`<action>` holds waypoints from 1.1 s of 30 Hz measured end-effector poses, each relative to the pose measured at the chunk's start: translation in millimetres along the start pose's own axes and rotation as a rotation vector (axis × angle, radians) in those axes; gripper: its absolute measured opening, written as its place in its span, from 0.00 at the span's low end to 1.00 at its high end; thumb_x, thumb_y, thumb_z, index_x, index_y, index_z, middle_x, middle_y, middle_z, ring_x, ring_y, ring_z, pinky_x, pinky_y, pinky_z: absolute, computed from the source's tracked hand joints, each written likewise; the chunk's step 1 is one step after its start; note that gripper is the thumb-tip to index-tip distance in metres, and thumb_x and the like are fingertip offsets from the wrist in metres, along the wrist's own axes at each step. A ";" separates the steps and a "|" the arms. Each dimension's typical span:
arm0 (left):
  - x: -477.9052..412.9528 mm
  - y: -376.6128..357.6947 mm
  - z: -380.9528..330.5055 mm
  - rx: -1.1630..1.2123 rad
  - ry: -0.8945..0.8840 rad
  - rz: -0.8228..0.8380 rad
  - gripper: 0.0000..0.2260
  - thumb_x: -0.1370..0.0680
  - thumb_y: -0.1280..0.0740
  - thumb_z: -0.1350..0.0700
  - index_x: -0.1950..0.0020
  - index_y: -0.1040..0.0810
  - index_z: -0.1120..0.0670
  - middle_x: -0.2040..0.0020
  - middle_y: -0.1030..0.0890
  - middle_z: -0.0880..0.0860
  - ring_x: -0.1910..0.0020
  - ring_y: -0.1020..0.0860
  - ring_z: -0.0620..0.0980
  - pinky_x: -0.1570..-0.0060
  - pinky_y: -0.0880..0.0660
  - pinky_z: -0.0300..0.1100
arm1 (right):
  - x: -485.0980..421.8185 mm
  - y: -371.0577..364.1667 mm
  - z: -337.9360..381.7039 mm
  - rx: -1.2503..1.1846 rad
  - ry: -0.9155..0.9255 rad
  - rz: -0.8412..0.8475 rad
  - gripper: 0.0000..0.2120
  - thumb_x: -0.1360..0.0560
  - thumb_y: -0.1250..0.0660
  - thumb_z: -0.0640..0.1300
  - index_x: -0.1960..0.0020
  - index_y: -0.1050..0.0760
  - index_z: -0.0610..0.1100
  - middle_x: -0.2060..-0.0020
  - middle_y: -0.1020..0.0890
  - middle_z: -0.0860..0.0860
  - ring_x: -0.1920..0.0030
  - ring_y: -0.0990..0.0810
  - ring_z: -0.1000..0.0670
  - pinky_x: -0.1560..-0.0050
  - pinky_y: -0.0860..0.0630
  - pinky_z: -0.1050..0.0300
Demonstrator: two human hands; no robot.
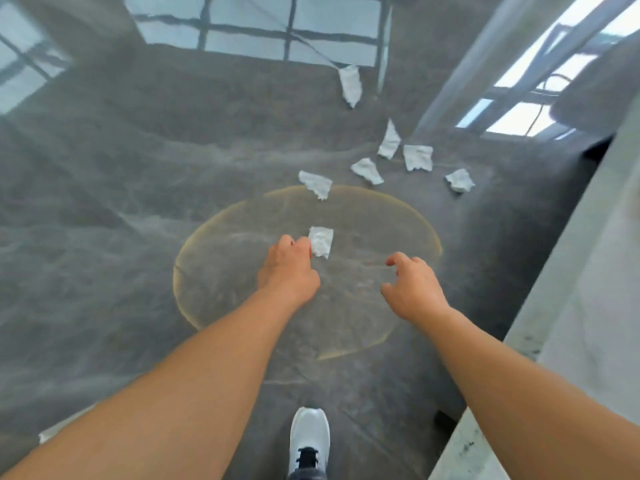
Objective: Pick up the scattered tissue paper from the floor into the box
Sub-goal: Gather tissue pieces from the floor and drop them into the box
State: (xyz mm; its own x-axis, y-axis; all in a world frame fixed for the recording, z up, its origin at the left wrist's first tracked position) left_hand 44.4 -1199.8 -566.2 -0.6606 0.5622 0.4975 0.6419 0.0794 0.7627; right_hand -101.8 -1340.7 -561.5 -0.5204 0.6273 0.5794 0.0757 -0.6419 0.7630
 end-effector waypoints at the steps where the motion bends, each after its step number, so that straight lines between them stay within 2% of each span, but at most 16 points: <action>1: -8.6 8.2 -9.0 -0.022 -0.026 0.014 0.11 0.27 0.36 0.59 0.45 0.27 0.54 0.44 0.29 0.56 0.42 0.29 0.58 0.49 0.27 0.50 | -2.2 8.6 -2.0 -0.021 -0.036 -0.004 0.21 0.27 0.35 0.43 0.34 0.30 0.46 0.42 0.26 0.43 0.40 0.27 0.42 0.44 0.29 0.53; 4: -41.9 25.1 -21.1 -0.123 -0.088 0.054 0.11 0.26 0.37 0.60 0.45 0.28 0.52 0.43 0.30 0.55 0.41 0.31 0.58 0.52 0.29 0.48 | -16.3 12.7 6.1 -0.068 -0.091 0.036 0.22 0.28 0.34 0.44 0.34 0.31 0.47 0.41 0.27 0.44 0.40 0.26 0.42 0.44 0.29 0.53; 8: -116.6 32.8 -15.7 -0.231 -0.140 0.107 0.10 0.26 0.36 0.58 0.45 0.27 0.51 0.44 0.29 0.55 0.41 0.31 0.58 0.50 0.28 0.50 | -65.3 -7.6 36.6 -0.120 -0.082 0.110 0.25 0.29 0.35 0.43 0.32 0.32 0.50 0.41 0.28 0.43 0.39 0.27 0.40 0.43 0.27 0.51; 11: -185.5 18.1 -2.9 -0.303 -0.175 0.169 0.10 0.27 0.36 0.58 0.46 0.27 0.52 0.45 0.29 0.55 0.42 0.30 0.58 0.50 0.28 0.50 | -115.4 -32.3 57.1 -0.208 -0.147 0.137 0.24 0.29 0.35 0.44 0.33 0.32 0.51 0.43 0.29 0.44 0.42 0.25 0.40 0.45 0.25 0.50; 14: -269.3 -15.2 13.1 -0.398 -0.278 0.246 0.12 0.27 0.36 0.58 0.44 0.27 0.51 0.44 0.29 0.55 0.42 0.30 0.59 0.54 0.30 0.49 | -180.6 -70.2 73.4 -0.308 -0.229 0.106 0.23 0.28 0.34 0.47 0.34 0.31 0.50 0.45 0.28 0.44 0.44 0.25 0.39 0.45 0.25 0.49; 17: -342.2 -56.0 40.9 -0.483 -0.392 0.252 0.15 0.27 0.36 0.57 0.41 0.28 0.50 0.42 0.28 0.56 0.43 0.30 0.61 0.57 0.32 0.48 | -239.8 -131.7 87.5 -0.385 -0.330 0.104 0.25 0.28 0.33 0.48 0.32 0.33 0.52 0.41 0.30 0.43 0.43 0.26 0.38 0.43 0.25 0.47; 19: -376.6 -80.0 60.0 -0.542 -0.456 0.281 0.19 0.28 0.34 0.56 0.37 0.30 0.49 0.40 0.29 0.57 0.44 0.31 0.63 0.55 0.30 0.50 | -265.9 -170.0 98.4 -0.477 -0.415 0.089 0.29 0.28 0.31 0.48 0.29 0.35 0.55 0.35 0.34 0.42 0.39 0.29 0.36 0.37 0.29 0.46; 22: -415.6 -104.3 84.9 -0.633 -0.582 0.309 0.27 0.27 0.33 0.53 0.30 0.35 0.45 0.30 0.36 0.58 0.39 0.34 0.65 0.46 0.28 0.55 | -295.0 -214.0 106.6 -0.512 -0.522 0.016 0.31 0.28 0.31 0.48 0.28 0.37 0.56 0.27 0.42 0.41 0.32 0.36 0.35 0.31 0.34 0.45; 24: -437.2 -114.8 94.2 -0.711 -0.660 0.352 0.32 0.27 0.32 0.54 0.27 0.40 0.41 0.23 0.46 0.57 0.33 0.40 0.65 0.42 0.29 0.56 | -304.7 -233.5 105.6 -0.526 -0.618 -0.016 0.29 0.27 0.31 0.47 0.28 0.36 0.56 0.28 0.42 0.42 0.32 0.37 0.34 0.33 0.34 0.46; 26: -458.9 -121.8 97.5 -0.773 -0.760 0.370 0.34 0.28 0.33 0.56 0.26 0.42 0.39 0.21 0.52 0.56 0.30 0.43 0.65 0.42 0.29 0.57 | -311.5 -248.9 104.3 -0.532 -0.685 -0.040 0.28 0.27 0.32 0.45 0.30 0.35 0.56 0.28 0.42 0.43 0.34 0.37 0.34 0.37 0.32 0.46; 27: -467.9 -125.1 96.2 -0.798 -0.818 0.360 0.34 0.28 0.33 0.57 0.26 0.42 0.39 0.21 0.52 0.55 0.31 0.42 0.65 0.43 0.29 0.57 | -313.7 -255.8 103.8 -0.508 -0.708 -0.053 0.28 0.27 0.32 0.44 0.30 0.35 0.56 0.28 0.43 0.44 0.35 0.38 0.34 0.39 0.30 0.46; 29: -484.0 -129.6 89.8 -0.800 -0.916 0.311 0.29 0.30 0.35 0.60 0.31 0.37 0.42 0.25 0.44 0.56 0.36 0.38 0.65 0.47 0.26 0.56 | -320.4 -268.9 104.2 -0.454 -0.757 -0.129 0.24 0.27 0.33 0.41 0.33 0.32 0.55 0.30 0.41 0.45 0.37 0.37 0.36 0.44 0.28 0.47; 31: -494.6 -134.9 80.4 -0.740 -1.010 0.310 0.20 0.30 0.35 0.63 0.40 0.28 0.50 0.35 0.34 0.60 0.44 0.30 0.65 0.51 0.24 0.57 | -326.0 -280.3 107.0 -0.445 -0.814 -0.238 0.16 0.25 0.37 0.37 0.39 0.28 0.49 0.37 0.35 0.44 0.42 0.33 0.37 0.50 0.28 0.50; 33: -497.1 -135.9 73.4 -0.757 -1.053 0.387 0.10 0.29 0.32 0.61 0.48 0.20 0.55 0.45 0.28 0.61 0.49 0.25 0.65 0.49 0.24 0.55 | -325.5 -291.3 114.8 -0.509 -0.854 -0.245 0.11 0.24 0.40 0.35 0.44 0.26 0.43 0.43 0.31 0.42 0.45 0.29 0.38 0.54 0.32 0.52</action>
State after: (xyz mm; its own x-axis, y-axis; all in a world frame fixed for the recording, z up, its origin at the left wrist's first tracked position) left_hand 314.2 -1429.6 -947.5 0.3410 0.8303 0.4408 0.1214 -0.5039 0.8552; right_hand 143.1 -1307.3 -939.5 0.3215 0.7434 0.5864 -0.4250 -0.4401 0.7910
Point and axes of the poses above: each hand's wrist, its own x-axis away from the middle knuckle, its own y-axis out of the back of the hand, z = x × y, the point moved 1 cm from there along -x, towards the middle knuckle
